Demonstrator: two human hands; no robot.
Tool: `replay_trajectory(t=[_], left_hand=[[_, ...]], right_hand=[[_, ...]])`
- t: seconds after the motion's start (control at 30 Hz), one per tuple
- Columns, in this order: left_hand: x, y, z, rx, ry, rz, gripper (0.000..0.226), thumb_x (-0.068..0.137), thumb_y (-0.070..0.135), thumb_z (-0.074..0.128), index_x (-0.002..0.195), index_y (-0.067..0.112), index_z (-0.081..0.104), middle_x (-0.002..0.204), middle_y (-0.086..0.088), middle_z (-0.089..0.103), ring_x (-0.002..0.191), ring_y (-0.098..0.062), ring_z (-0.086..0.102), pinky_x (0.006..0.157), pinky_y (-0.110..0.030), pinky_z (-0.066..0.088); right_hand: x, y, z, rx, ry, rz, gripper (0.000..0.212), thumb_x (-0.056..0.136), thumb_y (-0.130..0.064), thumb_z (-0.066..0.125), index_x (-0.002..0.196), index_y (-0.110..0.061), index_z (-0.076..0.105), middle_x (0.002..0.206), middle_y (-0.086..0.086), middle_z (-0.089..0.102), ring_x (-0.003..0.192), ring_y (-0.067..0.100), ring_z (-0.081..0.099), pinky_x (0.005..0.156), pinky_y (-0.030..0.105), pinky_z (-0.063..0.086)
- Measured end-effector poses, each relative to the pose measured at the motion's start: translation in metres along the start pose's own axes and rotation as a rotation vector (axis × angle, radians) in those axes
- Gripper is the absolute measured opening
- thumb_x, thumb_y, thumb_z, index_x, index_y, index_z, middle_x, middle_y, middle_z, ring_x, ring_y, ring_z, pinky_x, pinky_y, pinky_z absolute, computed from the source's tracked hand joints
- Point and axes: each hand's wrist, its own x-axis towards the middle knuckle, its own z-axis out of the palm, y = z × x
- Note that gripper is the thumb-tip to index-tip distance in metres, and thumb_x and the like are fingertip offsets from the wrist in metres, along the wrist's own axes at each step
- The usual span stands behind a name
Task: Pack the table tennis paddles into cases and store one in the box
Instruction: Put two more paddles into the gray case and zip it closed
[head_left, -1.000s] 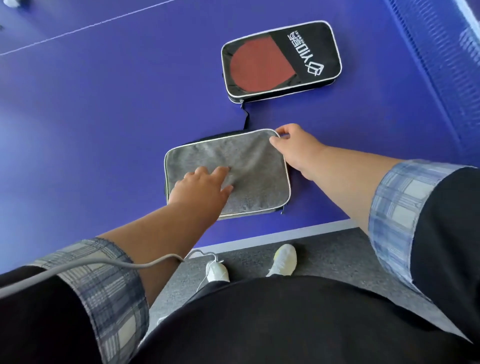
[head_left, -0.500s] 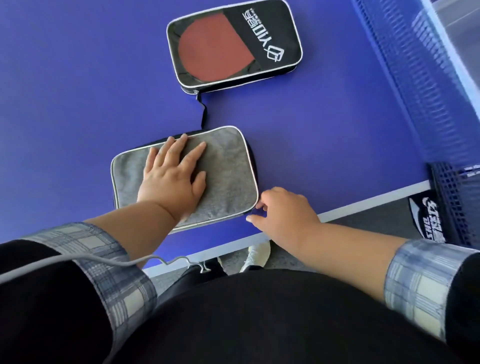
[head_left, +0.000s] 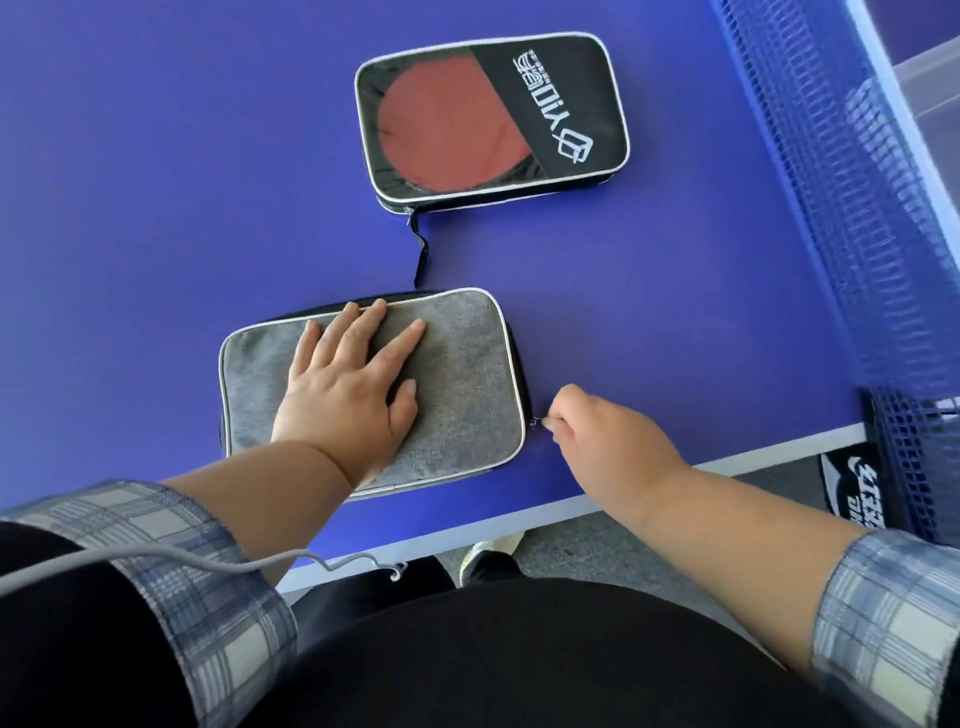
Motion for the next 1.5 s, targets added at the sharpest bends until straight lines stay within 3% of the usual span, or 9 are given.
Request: replay_trajectory(t=[0.37,0.6,0.73,0.87,1.13,1.3,1.4,1.5], left_hand=[[-0.001,0.001,-0.002,-0.017,0.019,0.033,0.056,0.092,0.042,0.041,0.148,0.032,0.04,0.155,-0.011,0.036,0.145,-0.033,0.025,0.119,-0.054,0.013],[-0.001,0.0,0.001,-0.034,0.031,0.037,0.057,0.091,0.042,0.044,0.147,0.033,0.04,0.155,-0.011,0.037,0.144,-0.035,0.027,0.118,-0.055,0.015],[-0.001,0.0,0.003,-0.039,0.035,0.038,0.057,0.091,0.042,0.044,0.147,0.034,0.038,0.155,-0.01,0.036,0.144,-0.034,0.027,0.118,-0.055,0.015],[0.0,-0.001,0.003,-0.042,0.028,0.04,0.058,0.091,0.043,0.044,0.148,0.034,0.037,0.155,-0.01,0.035,0.145,-0.034,0.026,0.118,-0.056,0.016],[0.0,-0.001,0.003,-0.075,0.05,0.052,0.057,0.09,0.042,0.047,0.146,0.033,0.042,0.151,-0.01,0.039,0.143,-0.034,0.028,0.118,-0.056,0.016],[-0.001,-0.002,0.004,-0.154,0.117,0.045,0.056,0.088,0.038,0.05,0.143,0.031,0.047,0.144,-0.008,0.044,0.139,-0.03,0.033,0.118,-0.056,0.017],[-0.001,-0.003,0.005,-0.205,0.162,0.029,0.049,0.088,0.032,0.051,0.136,0.024,0.053,0.138,-0.005,0.049,0.135,-0.029,0.038,0.118,-0.053,0.018],[-0.002,-0.001,0.006,-0.286,0.238,-0.022,0.035,0.089,0.023,0.055,0.122,0.013,0.061,0.129,-0.004,0.057,0.128,-0.029,0.047,0.117,-0.053,0.021]], right_hand=[[0.097,-0.012,-0.05,0.024,0.128,-0.024,0.019,0.103,-0.031,0.041,0.09,-0.017,0.044,0.075,-0.004,0.05,0.068,0.031,0.05,0.055,0.038,0.035],[0.149,-0.039,-0.068,-0.118,0.104,-0.216,0.017,0.101,-0.03,0.045,0.092,-0.016,0.048,0.083,-0.005,0.064,0.072,0.029,0.057,0.059,0.039,0.042],[0.165,-0.05,-0.076,-0.233,0.063,-0.333,0.02,0.102,-0.037,0.045,0.094,-0.021,0.051,0.086,-0.002,0.059,0.075,0.028,0.055,0.063,0.042,0.045],[0.176,-0.067,-0.081,-0.297,0.036,-0.436,0.018,0.102,-0.033,0.048,0.099,-0.018,0.057,0.093,0.0,0.062,0.08,0.029,0.059,0.066,0.044,0.048],[0.196,-0.139,-0.066,-0.459,0.01,-0.656,0.015,0.099,-0.034,0.049,0.093,-0.022,0.055,0.083,-0.002,0.054,0.072,0.026,0.052,0.053,0.034,0.026],[0.188,-0.145,-0.054,-0.369,-0.028,-0.562,0.011,0.099,-0.028,0.05,0.101,-0.023,0.06,0.098,-0.001,0.062,0.089,0.027,0.058,0.064,0.04,0.043],[0.169,-0.138,-0.045,-0.169,0.198,-0.466,0.031,0.097,-0.019,0.056,0.128,-0.024,0.06,0.123,-0.001,0.064,0.112,0.026,0.056,0.09,0.043,0.044],[0.125,-0.141,-0.022,0.153,0.428,-0.223,0.046,0.094,-0.008,0.057,0.138,-0.019,0.055,0.136,0.0,0.059,0.125,0.022,0.049,0.101,0.037,0.037]])
